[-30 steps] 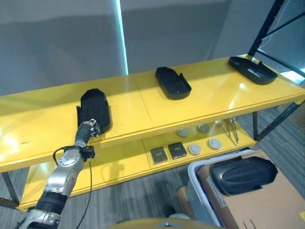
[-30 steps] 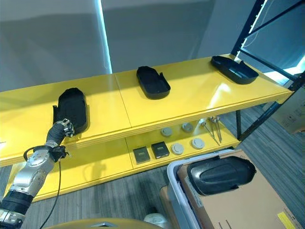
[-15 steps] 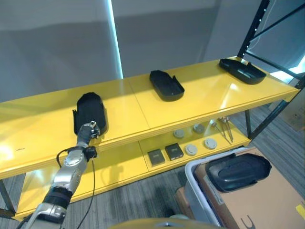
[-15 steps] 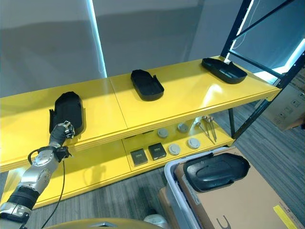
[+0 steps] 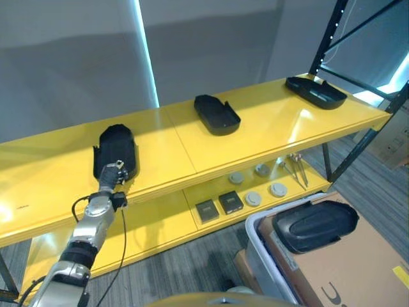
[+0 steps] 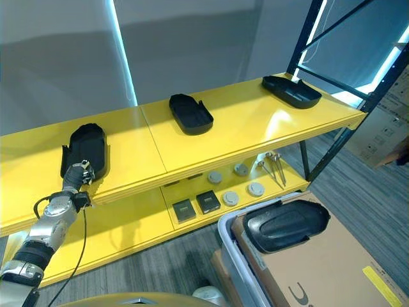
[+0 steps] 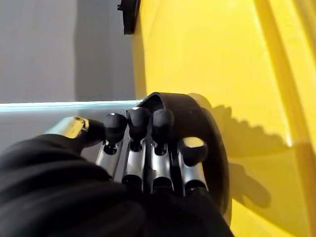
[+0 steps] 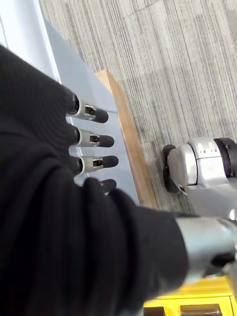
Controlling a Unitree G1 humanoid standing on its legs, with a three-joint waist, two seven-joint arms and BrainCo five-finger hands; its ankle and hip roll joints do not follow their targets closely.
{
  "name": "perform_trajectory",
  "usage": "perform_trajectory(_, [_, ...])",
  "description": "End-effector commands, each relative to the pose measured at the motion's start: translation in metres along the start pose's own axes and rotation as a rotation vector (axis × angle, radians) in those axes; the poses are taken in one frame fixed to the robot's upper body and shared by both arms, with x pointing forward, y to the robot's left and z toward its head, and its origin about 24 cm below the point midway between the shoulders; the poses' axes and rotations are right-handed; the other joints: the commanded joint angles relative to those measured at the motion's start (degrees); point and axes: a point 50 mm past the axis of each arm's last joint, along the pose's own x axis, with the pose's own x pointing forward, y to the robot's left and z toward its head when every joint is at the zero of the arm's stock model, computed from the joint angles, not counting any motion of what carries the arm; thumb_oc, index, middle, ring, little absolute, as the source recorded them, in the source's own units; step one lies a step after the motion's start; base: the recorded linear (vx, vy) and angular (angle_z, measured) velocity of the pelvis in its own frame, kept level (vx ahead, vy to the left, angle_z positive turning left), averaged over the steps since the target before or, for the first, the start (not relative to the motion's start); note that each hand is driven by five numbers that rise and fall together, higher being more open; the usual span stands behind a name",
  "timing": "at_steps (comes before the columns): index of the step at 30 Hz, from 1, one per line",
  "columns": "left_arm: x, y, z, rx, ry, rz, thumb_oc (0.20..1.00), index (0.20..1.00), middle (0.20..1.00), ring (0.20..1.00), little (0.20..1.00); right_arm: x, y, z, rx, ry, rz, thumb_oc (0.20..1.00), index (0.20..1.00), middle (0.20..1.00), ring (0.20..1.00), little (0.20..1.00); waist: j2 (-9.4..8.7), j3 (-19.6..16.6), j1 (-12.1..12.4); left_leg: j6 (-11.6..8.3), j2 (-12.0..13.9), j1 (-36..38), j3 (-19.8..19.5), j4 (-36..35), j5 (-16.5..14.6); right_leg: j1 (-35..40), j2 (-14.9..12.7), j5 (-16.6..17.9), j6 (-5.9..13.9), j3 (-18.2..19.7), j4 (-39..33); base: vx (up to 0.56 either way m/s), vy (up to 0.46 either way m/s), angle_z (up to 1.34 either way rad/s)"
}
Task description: Move parts from the plastic box to the shelf.
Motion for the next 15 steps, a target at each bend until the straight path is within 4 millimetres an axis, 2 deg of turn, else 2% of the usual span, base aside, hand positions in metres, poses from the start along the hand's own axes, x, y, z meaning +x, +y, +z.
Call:
perform_trajectory(1, [0.016, 0.014, 0.024, -0.004, -0.050, 0.093, 0.200, 0.200, 0.200, 0.200, 0.200, 0.001, -0.017, 0.012, -0.089, -0.028, -0.022, 1.000, 1.000, 1.000, 1.000, 1.000, -0.30, 2.8, -0.9, 1.94, 0.7, 0.4, -0.6, 3.5, -4.5, 1.4, 0.8, -3.3, 1.48, -1.3, 1.9, 0.03, -0.002, -0.05])
perform_trajectory(8, [0.022, 0.013, 0.033, 0.002, -0.068, 0.105, 0.200, 0.200, 0.200, 0.200, 0.200, 0.001, -0.016, 0.010, -0.112, -0.025, -0.014, 1.000, 1.000, 1.000, 1.000, 1.000, -0.29, 2.8, -1.5, 1.98, 0.7, 0.7, -0.5, 3.2, -4.6, 1.5, 0.9, -3.5, 1.67, -1.1, 1.9, 0.01, -0.005, -0.03])
perform_trajectory(15, [0.016, -0.003, 0.053, -0.025, -0.201, -0.013, 0.200, 0.200, 0.200, 0.200, 0.200, 0.002, -0.014, 0.012, -0.106, -0.032, -0.015, 1.000, 1.000, 1.000, 1.000, 1.000, -0.31, 3.1, -0.9, 2.14, 0.5, 0.6, -1.0, 3.4, -4.8, 1.6, 0.8, -3.7, 1.60, -1.1, 2.1, 0.00, 0.002, 0.00])
